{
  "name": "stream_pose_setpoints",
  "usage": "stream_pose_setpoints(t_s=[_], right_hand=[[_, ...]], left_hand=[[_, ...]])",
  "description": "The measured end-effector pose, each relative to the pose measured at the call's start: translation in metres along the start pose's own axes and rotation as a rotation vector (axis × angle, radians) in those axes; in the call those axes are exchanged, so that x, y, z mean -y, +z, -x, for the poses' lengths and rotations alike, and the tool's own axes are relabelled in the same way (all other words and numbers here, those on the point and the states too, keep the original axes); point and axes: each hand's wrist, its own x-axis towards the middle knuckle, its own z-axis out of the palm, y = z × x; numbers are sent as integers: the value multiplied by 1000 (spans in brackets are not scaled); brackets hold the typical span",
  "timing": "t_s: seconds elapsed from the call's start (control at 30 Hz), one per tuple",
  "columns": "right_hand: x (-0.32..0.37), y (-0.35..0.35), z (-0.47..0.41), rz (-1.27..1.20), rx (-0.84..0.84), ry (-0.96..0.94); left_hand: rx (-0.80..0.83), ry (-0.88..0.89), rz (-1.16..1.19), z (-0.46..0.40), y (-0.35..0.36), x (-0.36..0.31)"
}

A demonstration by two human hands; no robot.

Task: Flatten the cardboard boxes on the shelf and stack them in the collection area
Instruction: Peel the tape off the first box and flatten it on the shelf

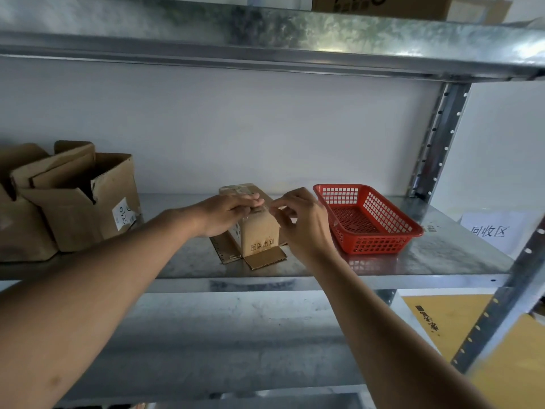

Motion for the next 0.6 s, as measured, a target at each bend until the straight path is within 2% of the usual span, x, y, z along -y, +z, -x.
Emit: stream_pose_setpoints(t_s=[0.13,0.33,0.6], right_hand=[[6,1,-7,95,153,97],[15,17,-19,194,187,166],[7,19,-29,27,205,336]], left_hand=[[-12,-31,56,-1,1,-6],[-94,-32,-102,8,-9,-12],[-65,28,-199,16,-9,-4]])
